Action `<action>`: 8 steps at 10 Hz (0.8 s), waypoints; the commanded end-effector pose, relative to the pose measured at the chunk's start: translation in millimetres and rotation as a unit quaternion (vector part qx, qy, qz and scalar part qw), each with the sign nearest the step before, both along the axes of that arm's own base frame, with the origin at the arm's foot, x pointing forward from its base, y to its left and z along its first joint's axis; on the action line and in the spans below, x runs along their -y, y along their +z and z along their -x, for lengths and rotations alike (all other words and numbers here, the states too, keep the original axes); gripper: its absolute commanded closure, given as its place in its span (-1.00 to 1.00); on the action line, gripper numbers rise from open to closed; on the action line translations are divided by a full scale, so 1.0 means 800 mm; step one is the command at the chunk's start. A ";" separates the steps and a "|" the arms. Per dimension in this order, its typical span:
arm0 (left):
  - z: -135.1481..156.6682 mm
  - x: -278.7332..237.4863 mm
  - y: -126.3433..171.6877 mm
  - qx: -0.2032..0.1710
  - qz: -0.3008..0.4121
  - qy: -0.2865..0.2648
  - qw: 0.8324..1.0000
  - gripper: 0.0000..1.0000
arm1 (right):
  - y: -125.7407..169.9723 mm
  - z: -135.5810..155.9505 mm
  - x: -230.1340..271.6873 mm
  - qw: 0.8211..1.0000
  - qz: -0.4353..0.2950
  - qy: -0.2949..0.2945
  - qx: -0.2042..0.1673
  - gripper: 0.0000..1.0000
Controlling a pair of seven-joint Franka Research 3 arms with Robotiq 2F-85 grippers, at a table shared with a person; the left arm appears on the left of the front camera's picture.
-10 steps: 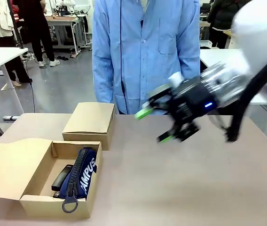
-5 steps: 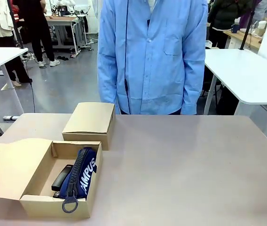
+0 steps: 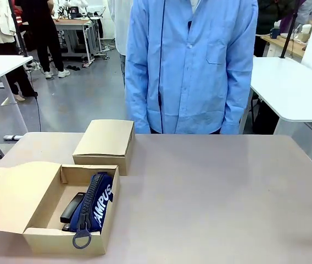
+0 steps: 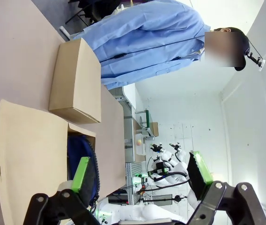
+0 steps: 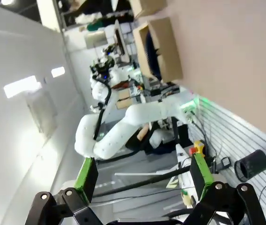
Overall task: Place items inside the box.
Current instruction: Pick up a Pencil pouch or Stapler and place it inside the Mailer Box closest to the robot, then close the lid of the Mailer Box closest to the robot.
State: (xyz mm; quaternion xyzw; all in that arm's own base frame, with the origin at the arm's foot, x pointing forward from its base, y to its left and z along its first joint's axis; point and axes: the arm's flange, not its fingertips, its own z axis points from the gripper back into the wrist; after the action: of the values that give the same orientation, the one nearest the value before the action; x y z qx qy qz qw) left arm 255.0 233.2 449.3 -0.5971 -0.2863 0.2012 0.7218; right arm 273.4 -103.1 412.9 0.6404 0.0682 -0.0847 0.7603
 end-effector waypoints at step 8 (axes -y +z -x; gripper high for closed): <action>-0.001 0.001 0.001 0.015 0.005 0.002 1.000 -1.00 | 0.023 0.017 0.000 0.999 -0.027 0.027 0.015 -1.00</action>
State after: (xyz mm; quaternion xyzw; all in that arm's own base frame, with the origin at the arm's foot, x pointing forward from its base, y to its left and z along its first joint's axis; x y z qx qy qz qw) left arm 255.0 233.2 449.4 -0.5971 -0.2863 0.2011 0.7219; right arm 260.0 -99.5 428.9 0.6598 0.0782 -0.0582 0.7451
